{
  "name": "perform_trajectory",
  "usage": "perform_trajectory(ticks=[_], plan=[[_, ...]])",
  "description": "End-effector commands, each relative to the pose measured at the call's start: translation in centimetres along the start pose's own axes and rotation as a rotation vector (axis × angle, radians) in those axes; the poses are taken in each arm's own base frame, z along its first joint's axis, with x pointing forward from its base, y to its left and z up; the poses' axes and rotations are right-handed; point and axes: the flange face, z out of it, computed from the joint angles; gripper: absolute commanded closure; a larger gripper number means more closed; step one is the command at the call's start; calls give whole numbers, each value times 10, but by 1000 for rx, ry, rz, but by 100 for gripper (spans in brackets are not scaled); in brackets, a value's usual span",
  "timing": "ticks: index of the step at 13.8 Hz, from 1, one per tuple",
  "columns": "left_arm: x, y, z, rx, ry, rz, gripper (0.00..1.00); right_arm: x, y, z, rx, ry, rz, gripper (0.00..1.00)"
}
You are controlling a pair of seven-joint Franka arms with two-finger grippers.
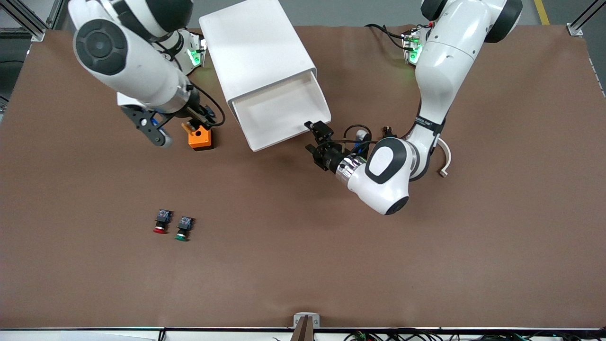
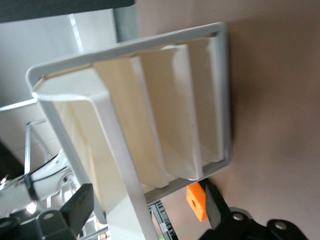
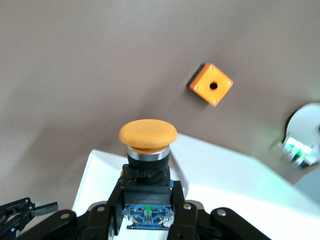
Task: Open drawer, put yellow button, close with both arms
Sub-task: 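Lower the yellow button into the drawer and open the right gripper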
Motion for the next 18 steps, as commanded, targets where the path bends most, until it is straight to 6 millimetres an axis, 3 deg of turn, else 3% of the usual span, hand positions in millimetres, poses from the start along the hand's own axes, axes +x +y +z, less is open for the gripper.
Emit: perform_trajectory(ticks=[1,4,6,8,10,13,14,16,17,18], plan=[[4,-7,-39,-132,71,116,1,-33,-14,25,23,-4,132,99],[27,-9,-109,-263,63,227,0,-65,-33,55,94,6,243,99],[43,-12,-149,-339,89,402,0,-80,-47,73,146,3,286,99],[56,-32,-188,-422,149,517,0,-101,-61,107,148,-15,311,99],[67,-41,-205,-471,273,623,0,-105,-67,127,177,-54,329,99],[86,-62,-241,-525,451,788,0,-114,-73,142,177,-100,342,98],[88,-65,-244,-524,487,821,0,-118,-74,143,180,-105,348,95],[88,-75,-254,-558,597,883,0,-125,-77,152,175,-112,376,87],[86,-83,-258,-570,659,931,0,-127,-77,154,170,-111,372,79],[85,-85,-256,-543,722,1001,0,-128,-76,155,163,-110,370,65]])
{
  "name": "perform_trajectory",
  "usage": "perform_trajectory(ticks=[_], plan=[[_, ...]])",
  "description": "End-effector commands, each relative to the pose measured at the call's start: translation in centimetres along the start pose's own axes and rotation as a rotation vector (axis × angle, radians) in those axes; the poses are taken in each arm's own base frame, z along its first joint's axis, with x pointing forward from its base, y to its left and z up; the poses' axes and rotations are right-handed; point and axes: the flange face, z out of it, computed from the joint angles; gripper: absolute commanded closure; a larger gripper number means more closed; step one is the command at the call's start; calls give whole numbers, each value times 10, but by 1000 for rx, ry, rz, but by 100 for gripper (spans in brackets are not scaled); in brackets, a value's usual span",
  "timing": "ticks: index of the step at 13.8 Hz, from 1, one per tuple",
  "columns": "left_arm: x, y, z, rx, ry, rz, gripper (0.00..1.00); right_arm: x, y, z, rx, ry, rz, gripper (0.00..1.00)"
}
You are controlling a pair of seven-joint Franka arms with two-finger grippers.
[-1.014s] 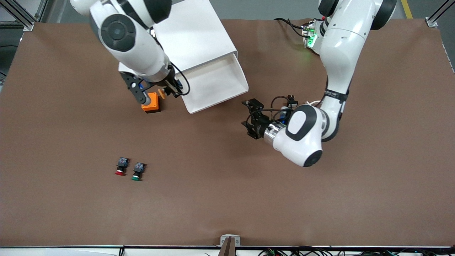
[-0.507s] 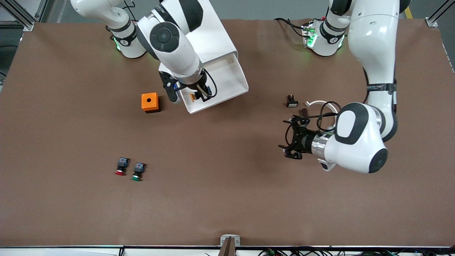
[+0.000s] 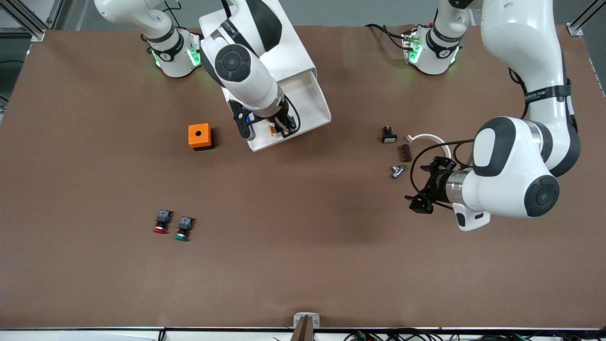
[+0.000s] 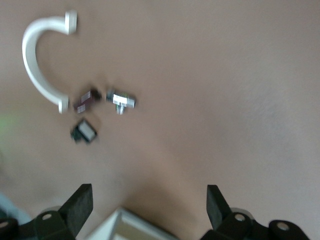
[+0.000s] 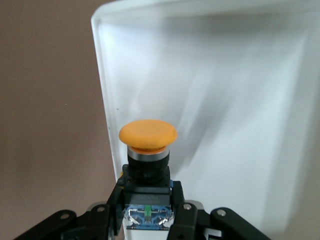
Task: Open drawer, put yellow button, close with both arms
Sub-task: 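Lower the yellow button into the drawer and open the right gripper, then withdraw the right gripper while the left gripper moves back from the drawer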
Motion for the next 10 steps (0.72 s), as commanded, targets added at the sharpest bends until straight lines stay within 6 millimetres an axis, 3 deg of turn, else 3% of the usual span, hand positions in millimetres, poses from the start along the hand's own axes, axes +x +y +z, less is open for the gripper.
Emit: perform_trajectory(ticks=[1,2,3,7,10], plan=[[-11,-6,-17,6,78,201,0,-5,3,1,-3,-20,25,59],[-13,-8,-20,4,78,262,0,-5,3,1,-5,-20,25,43],[-13,-8,-19,14,88,294,0,-4,3,-1,-6,-19,24,0],[-48,5,-9,90,217,437,0,16,-12,-47,49,88,-62,0],[-60,9,-4,96,220,459,0,61,-25,-116,9,94,-172,0]])
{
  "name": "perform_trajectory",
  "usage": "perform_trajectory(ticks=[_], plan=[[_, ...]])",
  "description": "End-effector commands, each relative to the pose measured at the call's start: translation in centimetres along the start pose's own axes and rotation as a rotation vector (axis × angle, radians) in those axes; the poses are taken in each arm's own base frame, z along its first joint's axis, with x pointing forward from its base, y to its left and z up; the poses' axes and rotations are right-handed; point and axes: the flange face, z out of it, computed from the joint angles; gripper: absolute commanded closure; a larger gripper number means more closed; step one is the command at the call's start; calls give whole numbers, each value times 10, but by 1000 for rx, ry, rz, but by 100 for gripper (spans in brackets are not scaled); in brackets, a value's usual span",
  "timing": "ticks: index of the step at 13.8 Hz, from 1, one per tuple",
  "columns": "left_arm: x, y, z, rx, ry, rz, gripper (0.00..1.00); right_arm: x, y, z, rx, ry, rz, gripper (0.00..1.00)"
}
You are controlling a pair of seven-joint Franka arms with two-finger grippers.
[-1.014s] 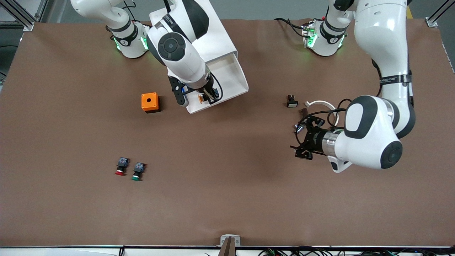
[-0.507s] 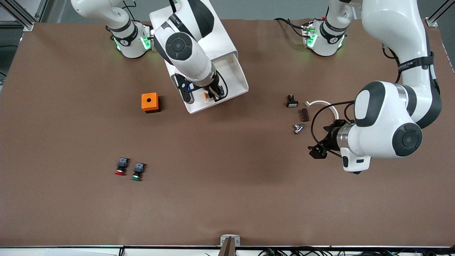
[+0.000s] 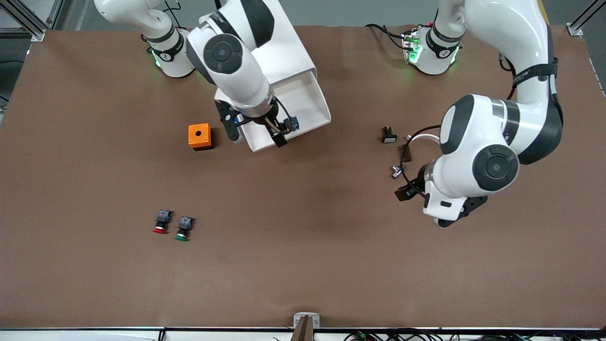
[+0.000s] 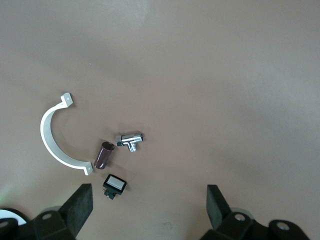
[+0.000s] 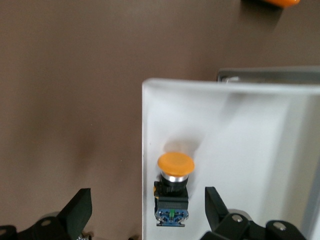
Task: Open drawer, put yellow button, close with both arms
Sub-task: 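Withdraw the right gripper while the left gripper moves back from the drawer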
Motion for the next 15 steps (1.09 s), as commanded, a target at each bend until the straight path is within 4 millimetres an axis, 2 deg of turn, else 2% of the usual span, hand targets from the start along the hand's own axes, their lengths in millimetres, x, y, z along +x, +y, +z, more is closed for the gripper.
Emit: perform_trajectory(ticks=[1,5,6,8,11,13,15], plan=[[-4,-4,-9,0,25,29,0,49,-7,-63,8,7,-98,0],[-14,-14,-38,-48,38,34,0,132,-1,-112,38,10,-221,0],[-17,-10,-38,-64,40,53,1,154,3,-122,52,15,-285,0],[-25,3,-35,-76,62,91,1,191,9,-130,32,47,-443,0],[-41,20,-31,-94,58,150,1,257,29,-146,2,37,-611,0],[-48,34,-27,-113,85,185,0,292,39,-152,-3,39,-710,0],[-50,48,-12,-116,90,199,0,305,48,-155,-73,88,-786,0]])
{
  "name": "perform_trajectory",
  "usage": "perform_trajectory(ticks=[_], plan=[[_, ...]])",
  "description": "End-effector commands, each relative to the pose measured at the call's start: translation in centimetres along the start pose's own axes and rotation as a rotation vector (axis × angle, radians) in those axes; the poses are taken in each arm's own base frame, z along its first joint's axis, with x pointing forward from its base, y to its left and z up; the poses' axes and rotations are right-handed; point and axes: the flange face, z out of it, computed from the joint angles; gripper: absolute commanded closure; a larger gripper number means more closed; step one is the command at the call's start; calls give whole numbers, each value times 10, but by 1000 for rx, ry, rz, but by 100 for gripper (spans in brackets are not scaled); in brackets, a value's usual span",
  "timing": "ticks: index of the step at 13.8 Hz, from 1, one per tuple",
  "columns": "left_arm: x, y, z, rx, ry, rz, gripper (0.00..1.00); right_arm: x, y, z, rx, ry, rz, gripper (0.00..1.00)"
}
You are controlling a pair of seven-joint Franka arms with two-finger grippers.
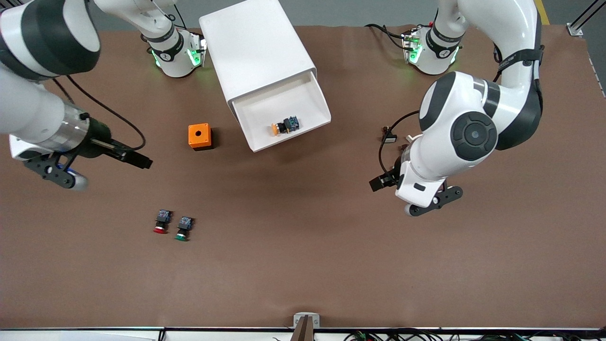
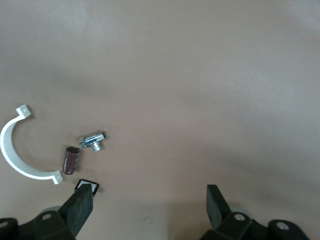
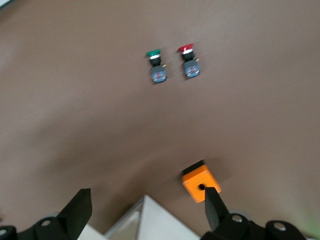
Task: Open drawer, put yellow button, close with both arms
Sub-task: 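Withdraw the right gripper while the left gripper moves back from the drawer, then push the open drawer closed with the left gripper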
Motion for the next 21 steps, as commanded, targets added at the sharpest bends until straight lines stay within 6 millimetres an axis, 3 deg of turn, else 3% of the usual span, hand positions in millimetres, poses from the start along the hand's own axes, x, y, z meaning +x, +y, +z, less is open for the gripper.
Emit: perform_trajectory(ticks=[1,5,7,12,15,17,18,21], plan=[[-5,19,23,6,26,46,0,-5,15,-16,-96,48,-136,0],[-13,45,54,-21,28,76,0,12,59,-32,-98,60,-292,0],[-20,52,57,-23,28,96,0,26,88,-31,-91,49,-311,0],[-43,69,60,-16,25,137,0,31,135,-41,-88,50,-308,0],[-71,89,69,0,15,171,0,12,140,-50,-79,92,-312,0],[-82,95,73,5,7,178,0,3,142,-46,-73,132,-310,0],[-97,104,80,13,-2,183,0,-1,145,-44,-70,152,-309,0],[-118,118,99,36,-16,179,0,-4,142,-38,-69,161,-320,0]])
